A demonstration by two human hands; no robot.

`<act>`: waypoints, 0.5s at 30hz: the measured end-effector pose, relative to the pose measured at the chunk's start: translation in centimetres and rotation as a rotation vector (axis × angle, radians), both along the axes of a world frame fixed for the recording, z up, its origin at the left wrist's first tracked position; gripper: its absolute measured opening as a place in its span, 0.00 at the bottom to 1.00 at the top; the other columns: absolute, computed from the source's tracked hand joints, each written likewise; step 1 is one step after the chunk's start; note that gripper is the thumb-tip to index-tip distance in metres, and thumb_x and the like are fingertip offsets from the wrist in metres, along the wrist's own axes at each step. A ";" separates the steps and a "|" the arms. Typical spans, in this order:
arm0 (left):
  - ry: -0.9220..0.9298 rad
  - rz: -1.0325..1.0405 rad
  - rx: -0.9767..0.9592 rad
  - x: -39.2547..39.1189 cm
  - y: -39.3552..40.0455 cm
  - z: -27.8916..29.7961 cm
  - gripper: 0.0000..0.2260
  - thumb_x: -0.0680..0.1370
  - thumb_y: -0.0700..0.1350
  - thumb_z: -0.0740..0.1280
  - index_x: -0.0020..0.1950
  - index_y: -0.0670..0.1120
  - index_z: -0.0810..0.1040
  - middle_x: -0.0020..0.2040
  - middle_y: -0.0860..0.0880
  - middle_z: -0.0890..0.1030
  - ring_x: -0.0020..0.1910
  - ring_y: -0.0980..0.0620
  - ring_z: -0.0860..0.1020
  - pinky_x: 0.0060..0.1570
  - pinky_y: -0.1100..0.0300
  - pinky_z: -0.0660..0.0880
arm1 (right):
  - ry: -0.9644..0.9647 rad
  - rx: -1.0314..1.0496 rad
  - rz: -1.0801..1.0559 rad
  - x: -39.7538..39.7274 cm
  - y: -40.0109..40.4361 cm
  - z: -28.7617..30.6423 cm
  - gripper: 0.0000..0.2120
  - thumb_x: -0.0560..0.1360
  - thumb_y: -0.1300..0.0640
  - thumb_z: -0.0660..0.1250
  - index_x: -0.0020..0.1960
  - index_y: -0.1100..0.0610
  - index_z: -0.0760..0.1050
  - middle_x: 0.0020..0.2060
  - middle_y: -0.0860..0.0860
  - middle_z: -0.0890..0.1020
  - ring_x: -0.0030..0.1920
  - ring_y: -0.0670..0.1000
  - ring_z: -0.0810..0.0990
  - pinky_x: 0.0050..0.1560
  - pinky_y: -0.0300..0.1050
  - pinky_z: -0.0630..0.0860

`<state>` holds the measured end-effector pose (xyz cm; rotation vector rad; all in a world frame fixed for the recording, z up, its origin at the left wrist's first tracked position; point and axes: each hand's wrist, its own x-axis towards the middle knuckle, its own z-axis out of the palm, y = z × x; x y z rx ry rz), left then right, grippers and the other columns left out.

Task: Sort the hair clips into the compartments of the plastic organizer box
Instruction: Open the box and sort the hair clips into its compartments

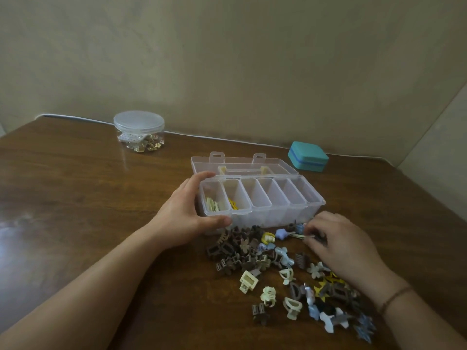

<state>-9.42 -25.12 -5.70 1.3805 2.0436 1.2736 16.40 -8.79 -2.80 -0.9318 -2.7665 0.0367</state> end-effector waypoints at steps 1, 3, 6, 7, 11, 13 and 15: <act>0.002 0.003 -0.001 0.0 0.0 0.0 0.44 0.62 0.63 0.76 0.74 0.61 0.60 0.66 0.61 0.66 0.65 0.57 0.69 0.59 0.60 0.69 | -0.025 0.035 0.006 0.0 -0.1 0.0 0.03 0.75 0.48 0.68 0.48 0.41 0.76 0.43 0.37 0.74 0.47 0.40 0.70 0.40 0.36 0.70; 0.009 0.005 -0.002 0.0 -0.1 0.1 0.45 0.62 0.63 0.75 0.75 0.61 0.60 0.66 0.61 0.66 0.66 0.57 0.68 0.60 0.59 0.68 | -0.076 0.063 0.002 0.1 -0.2 0.1 0.02 0.75 0.47 0.67 0.48 0.40 0.75 0.44 0.36 0.74 0.49 0.41 0.68 0.40 0.36 0.69; 0.018 0.009 -0.002 0.0 0.0 0.0 0.45 0.61 0.65 0.75 0.75 0.61 0.60 0.67 0.61 0.66 0.66 0.57 0.67 0.61 0.58 0.68 | -0.086 0.017 -0.034 0.6 -0.3 0.4 0.03 0.75 0.48 0.67 0.46 0.40 0.73 0.45 0.34 0.72 0.52 0.40 0.66 0.46 0.37 0.68; 0.018 0.009 -0.002 0.0 0.0 0.0 0.45 0.62 0.64 0.75 0.75 0.61 0.60 0.68 0.60 0.67 0.67 0.57 0.68 0.62 0.57 0.69 | -0.071 -0.011 -0.049 0.9 -0.4 0.7 0.04 0.75 0.49 0.67 0.45 0.40 0.73 0.44 0.34 0.72 0.51 0.39 0.67 0.46 0.38 0.69; 0.022 0.007 0.000 -0.3 0.0 -0.4 0.44 0.63 0.64 0.78 0.74 0.62 0.60 0.69 0.59 0.68 0.68 0.55 0.69 0.65 0.52 0.70 | 0.057 -0.128 -0.051 0.5 -0.3 3.0 0.09 0.74 0.53 0.68 0.42 0.39 0.72 0.40 0.40 0.75 0.44 0.40 0.74 0.44 0.42 0.75; 0.025 0.010 -0.001 -0.4 0.0 -0.5 0.45 0.60 0.67 0.76 0.73 0.64 0.60 0.68 0.59 0.69 0.67 0.55 0.69 0.65 0.50 0.71 | 0.178 -0.178 0.007 -0.8 -0.8 4.4 0.07 0.74 0.54 0.69 0.43 0.43 0.74 0.38 0.42 0.77 0.41 0.41 0.76 0.38 0.37 0.73; 0.025 0.013 0.002 -0.4 0.0 -0.5 0.45 0.59 0.69 0.74 0.73 0.65 0.60 0.67 0.60 0.69 0.66 0.55 0.70 0.65 0.49 0.72 | 0.318 -0.217 0.082 -3.0 -1.9 5.4 0.03 0.74 0.54 0.69 0.44 0.47 0.76 0.38 0.43 0.78 0.40 0.40 0.76 0.34 0.32 0.70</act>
